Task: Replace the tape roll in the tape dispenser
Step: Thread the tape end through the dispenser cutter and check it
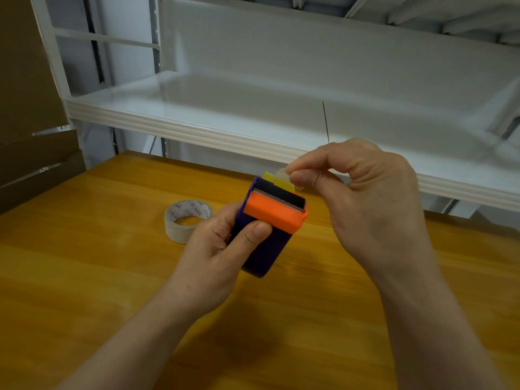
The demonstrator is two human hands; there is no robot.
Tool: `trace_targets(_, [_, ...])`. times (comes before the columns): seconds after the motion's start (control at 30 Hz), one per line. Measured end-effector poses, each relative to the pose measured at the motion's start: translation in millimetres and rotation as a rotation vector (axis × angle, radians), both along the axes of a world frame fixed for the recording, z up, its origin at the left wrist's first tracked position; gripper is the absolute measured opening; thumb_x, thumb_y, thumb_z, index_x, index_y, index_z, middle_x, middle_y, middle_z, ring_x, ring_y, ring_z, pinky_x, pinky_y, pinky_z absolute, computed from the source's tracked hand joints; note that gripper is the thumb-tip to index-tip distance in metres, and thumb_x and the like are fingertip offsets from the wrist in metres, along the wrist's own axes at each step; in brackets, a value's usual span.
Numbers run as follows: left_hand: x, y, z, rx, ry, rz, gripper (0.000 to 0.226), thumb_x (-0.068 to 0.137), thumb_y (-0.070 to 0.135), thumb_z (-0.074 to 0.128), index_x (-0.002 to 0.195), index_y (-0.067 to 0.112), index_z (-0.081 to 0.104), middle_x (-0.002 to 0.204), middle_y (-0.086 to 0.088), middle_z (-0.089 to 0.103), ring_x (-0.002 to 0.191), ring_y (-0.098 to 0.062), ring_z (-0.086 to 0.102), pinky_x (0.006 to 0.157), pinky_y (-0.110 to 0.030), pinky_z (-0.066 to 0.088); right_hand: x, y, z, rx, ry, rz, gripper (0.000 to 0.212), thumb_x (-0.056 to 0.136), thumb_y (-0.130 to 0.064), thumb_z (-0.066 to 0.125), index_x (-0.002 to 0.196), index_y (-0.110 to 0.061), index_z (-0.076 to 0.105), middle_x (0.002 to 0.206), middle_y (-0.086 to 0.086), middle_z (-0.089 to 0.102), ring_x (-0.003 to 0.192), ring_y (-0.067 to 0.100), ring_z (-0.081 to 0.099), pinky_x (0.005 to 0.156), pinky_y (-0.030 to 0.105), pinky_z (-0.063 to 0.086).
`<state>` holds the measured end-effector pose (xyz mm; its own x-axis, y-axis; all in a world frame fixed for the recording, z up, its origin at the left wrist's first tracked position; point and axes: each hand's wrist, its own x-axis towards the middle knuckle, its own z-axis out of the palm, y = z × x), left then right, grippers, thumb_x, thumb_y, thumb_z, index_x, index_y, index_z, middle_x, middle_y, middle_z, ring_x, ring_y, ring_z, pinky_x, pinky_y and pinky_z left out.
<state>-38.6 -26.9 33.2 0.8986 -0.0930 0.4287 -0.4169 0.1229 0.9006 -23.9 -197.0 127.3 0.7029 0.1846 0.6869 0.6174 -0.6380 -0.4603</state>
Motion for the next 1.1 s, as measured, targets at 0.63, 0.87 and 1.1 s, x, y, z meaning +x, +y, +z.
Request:
trace_targets(0.63, [1.4, -0.7, -2.3, 0.019, -0.031, -0.007, 0.043, 0.082, 0.059, 0.061, 0.116, 0.034, 0.067, 0.105, 0.009, 0.073, 0.096, -0.013, 0.071, 0.069, -0.025, 0.059, -6.8, 2.8, 5.9, 0.042, -0.037, -0.089, 0.010, 0.082, -0.041, 0.070, 0.077, -0.049, 0.067, 0.093, -0.027, 0.069, 0.123, 0.012, 0.057, 0.105, 0.057, 0.039])
trace_targets(0.87, [5.3, -0.5, -6.2, 0.115, -0.097, 0.094, 0.034, 0.088, 0.048, 0.059, 0.118, 0.034, 0.066, 0.115, 0.002, 0.067, 0.107, -0.022, 0.067, 0.075, -0.034, 0.058, -3.4, 5.5, 1.1, 0.091, 0.007, -0.056, 0.015, 0.087, -0.034, 0.072, 0.075, -0.043, 0.069, 0.086, -0.023, 0.071, 0.105, 0.006, 0.065, 0.096, 0.032, 0.049])
trace_targets(1.1, [5.3, 0.2, -6.4, 0.182, -0.115, 0.153, 0.031, 0.088, 0.050, 0.056, 0.116, 0.040, 0.065, 0.117, 0.009, 0.064, 0.110, -0.016, 0.065, 0.078, -0.032, 0.058, -7.4, 9.2, 1.5, 0.044, 0.031, -0.056, 0.016, 0.087, -0.033, 0.074, 0.076, -0.044, 0.068, 0.093, -0.022, 0.069, 0.118, 0.009, 0.058, 0.103, 0.041, 0.044])
